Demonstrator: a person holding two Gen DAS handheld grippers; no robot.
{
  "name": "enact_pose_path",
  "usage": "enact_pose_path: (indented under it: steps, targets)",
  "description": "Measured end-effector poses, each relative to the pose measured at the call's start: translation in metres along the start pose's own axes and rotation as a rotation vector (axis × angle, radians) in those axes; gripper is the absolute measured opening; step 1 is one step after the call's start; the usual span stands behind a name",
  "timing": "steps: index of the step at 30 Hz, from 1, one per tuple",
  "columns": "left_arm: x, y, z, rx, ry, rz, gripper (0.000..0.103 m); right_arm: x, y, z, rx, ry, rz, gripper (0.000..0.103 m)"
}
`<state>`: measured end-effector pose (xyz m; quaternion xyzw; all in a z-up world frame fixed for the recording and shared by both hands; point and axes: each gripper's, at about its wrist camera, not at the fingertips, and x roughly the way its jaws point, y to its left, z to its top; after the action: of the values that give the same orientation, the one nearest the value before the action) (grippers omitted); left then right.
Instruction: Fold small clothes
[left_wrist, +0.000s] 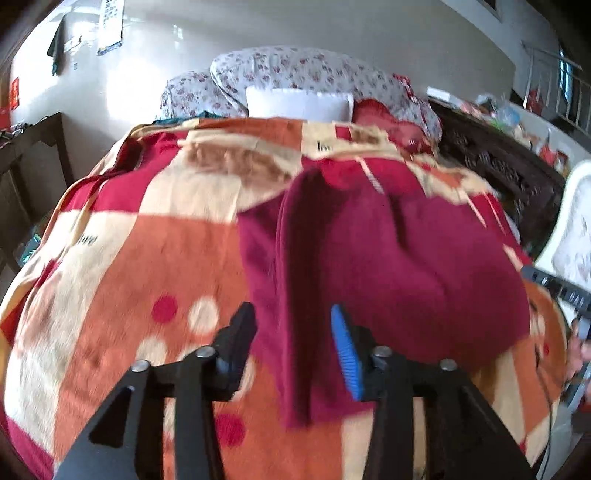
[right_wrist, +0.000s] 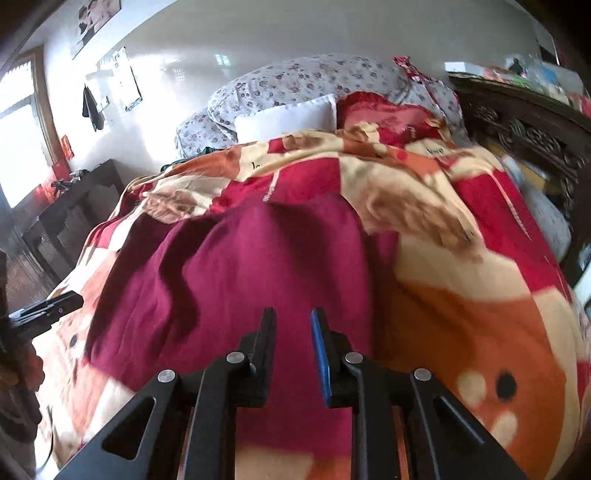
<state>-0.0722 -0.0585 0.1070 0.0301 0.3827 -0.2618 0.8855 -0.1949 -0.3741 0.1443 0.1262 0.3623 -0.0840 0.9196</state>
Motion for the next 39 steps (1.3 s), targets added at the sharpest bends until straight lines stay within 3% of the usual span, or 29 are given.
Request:
enact_pose_path:
  steps: [8, 10, 12, 14, 18, 25, 28, 34, 39]
  targets:
    - [0.080, 0.002, 0.060, -0.091, 0.008, 0.102, 0.050, 0.074, -0.003, 0.042, -0.001, 0.042, -0.071, 0.022]
    - [0.100, 0.010, 0.065, -0.102, 0.033, 0.145, 0.050, 0.091, -0.015, 0.047, 0.007, 0.048, -0.137, 0.032]
    - [0.119, 0.021, 0.064, -0.109, 0.066, 0.192, 0.053, 0.100, -0.028, 0.049, 0.031, 0.039, -0.160, 0.033]
    - [0.132, 0.036, 0.058, -0.164, 0.099, 0.154, 0.056, 0.103, -0.034, 0.049, 0.049, 0.034, -0.178, 0.033]
    - [0.130, 0.046, 0.048, -0.211, 0.083, 0.127, 0.064, 0.089, -0.028, 0.052, 0.065, 0.029, -0.199, 0.036]
    - [0.107, 0.041, 0.043, -0.196, 0.069, 0.133, 0.063, 0.052, 0.041, 0.053, -0.027, -0.020, -0.041, 0.043]
    - [0.092, 0.041, 0.039, -0.196, 0.052, 0.141, 0.063, 0.061, 0.082, 0.050, -0.100, 0.013, 0.040, 0.043]
    - [0.068, 0.049, 0.020, -0.202, 0.041, 0.189, 0.064, 0.088, 0.145, 0.045, -0.255, 0.030, 0.091, 0.041]
    - [0.061, 0.061, 0.005, -0.215, 0.045, 0.175, 0.064, 0.116, 0.174, 0.052, -0.273, 0.049, 0.124, 0.040]
